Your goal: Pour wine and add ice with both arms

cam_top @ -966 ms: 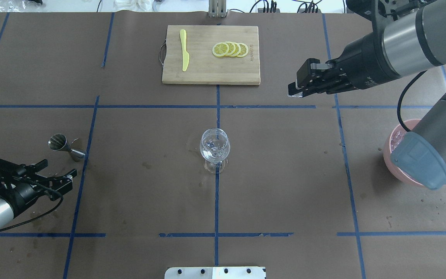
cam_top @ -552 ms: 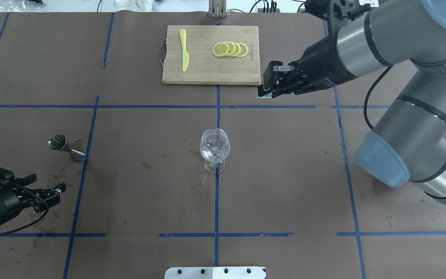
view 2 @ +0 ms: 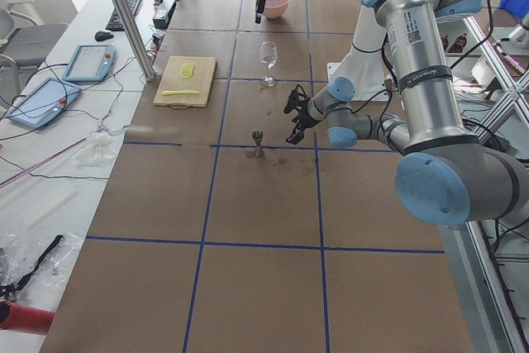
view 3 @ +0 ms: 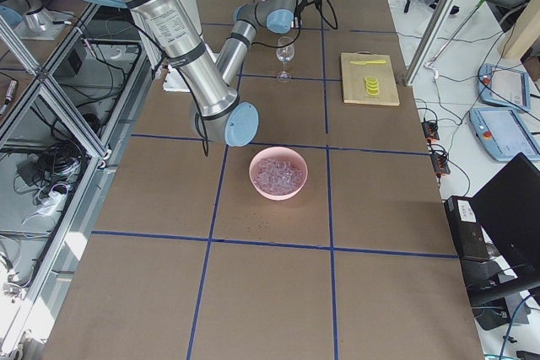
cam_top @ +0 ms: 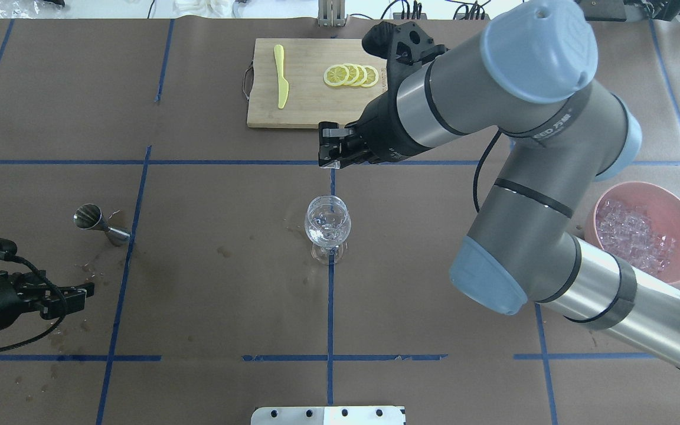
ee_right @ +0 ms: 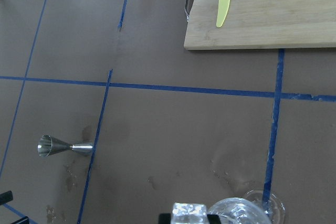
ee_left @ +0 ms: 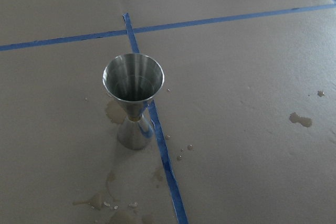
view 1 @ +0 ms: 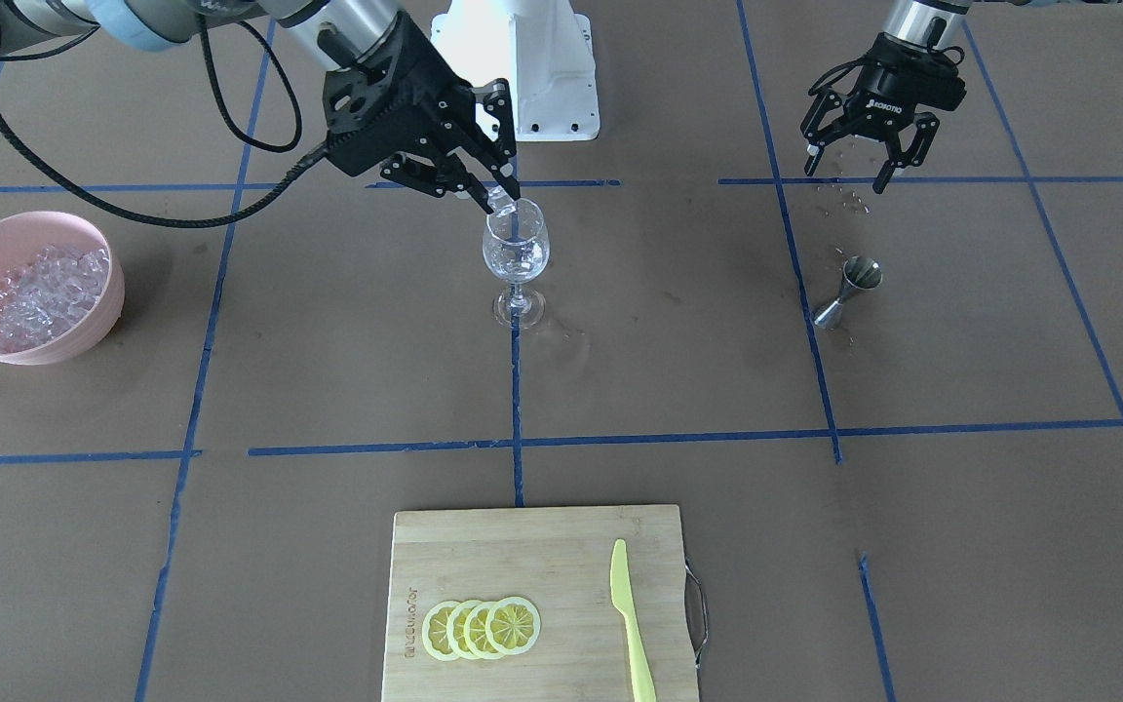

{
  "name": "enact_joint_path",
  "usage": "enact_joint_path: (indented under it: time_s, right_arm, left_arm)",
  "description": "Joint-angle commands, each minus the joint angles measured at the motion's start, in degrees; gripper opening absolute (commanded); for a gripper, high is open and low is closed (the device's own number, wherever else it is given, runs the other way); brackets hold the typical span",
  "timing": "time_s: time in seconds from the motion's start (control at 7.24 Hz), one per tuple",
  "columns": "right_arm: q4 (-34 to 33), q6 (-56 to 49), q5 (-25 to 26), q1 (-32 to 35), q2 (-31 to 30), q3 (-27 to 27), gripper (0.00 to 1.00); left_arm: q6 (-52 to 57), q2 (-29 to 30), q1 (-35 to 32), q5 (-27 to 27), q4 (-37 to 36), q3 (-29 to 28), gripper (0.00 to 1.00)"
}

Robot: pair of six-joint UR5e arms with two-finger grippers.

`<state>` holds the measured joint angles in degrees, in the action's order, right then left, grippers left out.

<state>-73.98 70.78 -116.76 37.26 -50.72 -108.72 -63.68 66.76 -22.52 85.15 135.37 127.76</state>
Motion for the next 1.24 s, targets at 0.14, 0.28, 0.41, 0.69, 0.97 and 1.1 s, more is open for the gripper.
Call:
enact_joint_path:
  time_s: [0.14,0.28,0.41,0.69,0.97,1.1]
  right_arm:
    - [-3.2,-0.1,2.0,-3.2,0.3,0.6,0.00]
    - [-4.7,-0.2,1.7,-3.2,0.3,0.4,0.00]
    - [-7.4,-0.3,0.8,-3.2,0.5,0.3,0.00]
    - [-10.0,-0.2,-0.4,-3.5,0.8,0.5,0.00]
    - [-10.1,0.0,-0.1,-4.7,0.8,0.8,0.00]
    - [-10.1,0.0,0.0,-4.7,0.7,0.9,0.02]
  left_arm:
    - [1.7,4.4,-11.8,13.4,-7.6,3.6,1.00]
    - [1.7,4.5,-13.6,16.0,-7.6,3.6,1.00]
    - [2.6,4.5,-15.4,18.7,-7.6,3.6,1.00]
    - [9.1,4.6,-21.7,22.6,-7.7,3.6,1.00]
    - [10.4,6.6,-24.8,25.3,-12.1,4.1,1.00]
    - [11.3,6.7,-25.0,25.3,-12.3,4.2,1.00]
